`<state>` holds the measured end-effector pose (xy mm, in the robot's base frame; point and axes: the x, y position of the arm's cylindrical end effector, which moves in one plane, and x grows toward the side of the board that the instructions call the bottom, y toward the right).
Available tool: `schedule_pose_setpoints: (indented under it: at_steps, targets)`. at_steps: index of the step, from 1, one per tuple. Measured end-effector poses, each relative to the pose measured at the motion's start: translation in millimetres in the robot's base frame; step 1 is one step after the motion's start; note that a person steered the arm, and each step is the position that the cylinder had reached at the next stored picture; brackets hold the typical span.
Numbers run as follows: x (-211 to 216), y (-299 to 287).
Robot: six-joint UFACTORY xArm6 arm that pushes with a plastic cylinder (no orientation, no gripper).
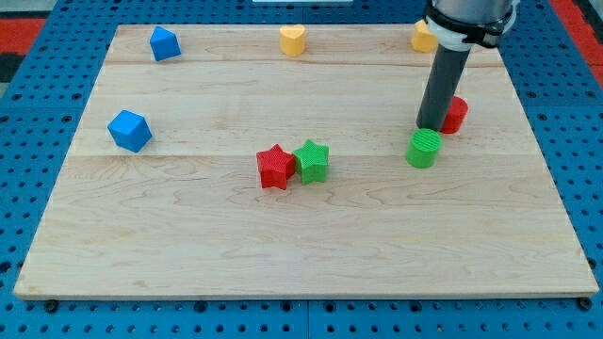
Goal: Move the green circle towards the bottom left
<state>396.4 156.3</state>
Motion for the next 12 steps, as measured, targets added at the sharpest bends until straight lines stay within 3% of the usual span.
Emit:
schedule_pose_setpoints:
  at_steps: [4, 8, 12]
  targets:
    - [-8, -24]
    - [52, -8]
    - [59, 10]
